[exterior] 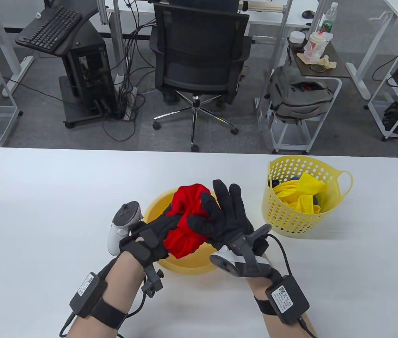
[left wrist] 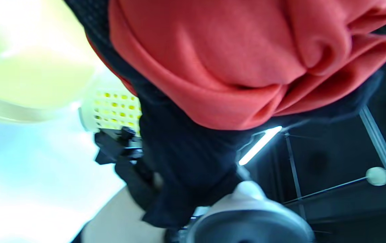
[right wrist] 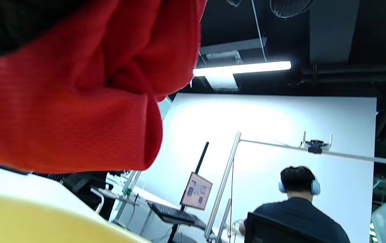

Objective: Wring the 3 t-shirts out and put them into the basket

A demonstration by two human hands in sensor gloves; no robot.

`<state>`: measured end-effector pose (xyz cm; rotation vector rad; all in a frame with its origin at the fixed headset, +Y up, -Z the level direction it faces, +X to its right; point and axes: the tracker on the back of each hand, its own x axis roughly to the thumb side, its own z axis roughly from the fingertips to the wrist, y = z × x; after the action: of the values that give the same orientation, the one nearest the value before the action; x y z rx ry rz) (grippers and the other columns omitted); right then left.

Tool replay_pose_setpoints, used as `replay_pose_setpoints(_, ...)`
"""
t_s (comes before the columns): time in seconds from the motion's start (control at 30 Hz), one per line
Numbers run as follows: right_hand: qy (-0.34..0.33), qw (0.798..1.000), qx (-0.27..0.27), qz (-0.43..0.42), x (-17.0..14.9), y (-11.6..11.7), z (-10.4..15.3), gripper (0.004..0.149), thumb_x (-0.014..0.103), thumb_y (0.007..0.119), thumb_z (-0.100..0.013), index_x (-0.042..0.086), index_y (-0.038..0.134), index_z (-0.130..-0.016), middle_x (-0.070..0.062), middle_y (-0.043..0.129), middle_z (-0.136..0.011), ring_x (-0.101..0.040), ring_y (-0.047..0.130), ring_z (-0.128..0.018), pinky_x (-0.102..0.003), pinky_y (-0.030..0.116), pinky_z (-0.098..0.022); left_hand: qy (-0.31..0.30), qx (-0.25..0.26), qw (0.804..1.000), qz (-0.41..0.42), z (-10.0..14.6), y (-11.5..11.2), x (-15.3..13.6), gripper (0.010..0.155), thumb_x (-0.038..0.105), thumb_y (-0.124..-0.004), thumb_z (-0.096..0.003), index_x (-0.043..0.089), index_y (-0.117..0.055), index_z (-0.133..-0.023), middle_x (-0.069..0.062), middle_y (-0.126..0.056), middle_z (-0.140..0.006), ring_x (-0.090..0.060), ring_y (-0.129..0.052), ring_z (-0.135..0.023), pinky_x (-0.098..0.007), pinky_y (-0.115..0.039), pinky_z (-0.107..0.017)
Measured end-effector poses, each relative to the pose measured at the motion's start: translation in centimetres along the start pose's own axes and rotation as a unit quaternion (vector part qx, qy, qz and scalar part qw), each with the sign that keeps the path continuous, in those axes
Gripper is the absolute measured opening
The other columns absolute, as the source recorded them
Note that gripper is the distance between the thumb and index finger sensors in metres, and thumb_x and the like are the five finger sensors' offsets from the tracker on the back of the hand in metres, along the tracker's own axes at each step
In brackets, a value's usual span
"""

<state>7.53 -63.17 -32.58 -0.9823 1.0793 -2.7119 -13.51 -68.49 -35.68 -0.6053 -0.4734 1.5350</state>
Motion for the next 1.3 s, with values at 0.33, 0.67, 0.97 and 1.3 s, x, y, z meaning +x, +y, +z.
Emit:
replay_pose_setpoints(0.33,-0.019,0.997,0.058,-0.054,0.0,-0.2,-0.7,0.117,0.051,0.104,-0.033,0.045,0.013,-0.106,-0.006,0.032,-0.125,-0.049,0.048,-0.115,-0.067,0.053,-0.081,-0.012,-0.078,0.989,-0.124,-0.8,0.2,0.1,0.078,0.061,-0.082,-0.0676,0.027,-0.041,-0.124,-0.032,-0.071,-0.105,-0.032,-0.105,-0.054,-0.035,-0.096,-0.033)
replay_pose_setpoints(0.67,0.078,0.945,0.033,-0.317,-2.6,0.7,-0.5,0.098,0.023,0.106,-0.042,0.040,0.036,-0.108,-0.016,0.063,-0.104,-0.037,0.100,-0.061,-0.034,0.098,-0.036,-0.028,-0.019,0.989,-0.146,0.2,0.2,1.7,0.118,0.075,-0.079,-0.0659,0.004,0.003,-0.113,-0.046,-0.031,-0.116,-0.031,-0.100,-0.064,-0.033,-0.094,-0.040)
replay_pose_setpoints(0.97,0.085,0.943,-0.001,-0.321,-2.4,-0.6,-0.5,0.095,0.027,0.106,-0.043,0.042,0.037,-0.107,-0.012,0.063,-0.106,-0.036,0.096,-0.069,-0.040,0.093,-0.045,-0.066,-0.123,0.989,0.050,-1.5,-0.1,-1.4,0.118,0.080,-0.085,-0.0596,0.020,-0.003,-0.119,-0.028,-0.069,-0.114,-0.027,-0.101,-0.063,-0.032,-0.093,-0.041)
replay_pose_setpoints(1.3,0.059,0.968,0.008,-0.246,-1.8,-0.8,-0.5,0.093,0.034,0.105,-0.043,0.041,0.038,-0.108,-0.011,0.066,-0.104,-0.034,0.099,-0.063,-0.039,0.094,-0.042,-0.037,-0.092,0.991,-0.086,-0.9,0.8,0.0,0.122,0.083,-0.086,-0.0545,0.001,-0.023,-0.120,-0.022,-0.088,-0.093,-0.024,-0.104,-0.061,-0.032,-0.096,-0.039)
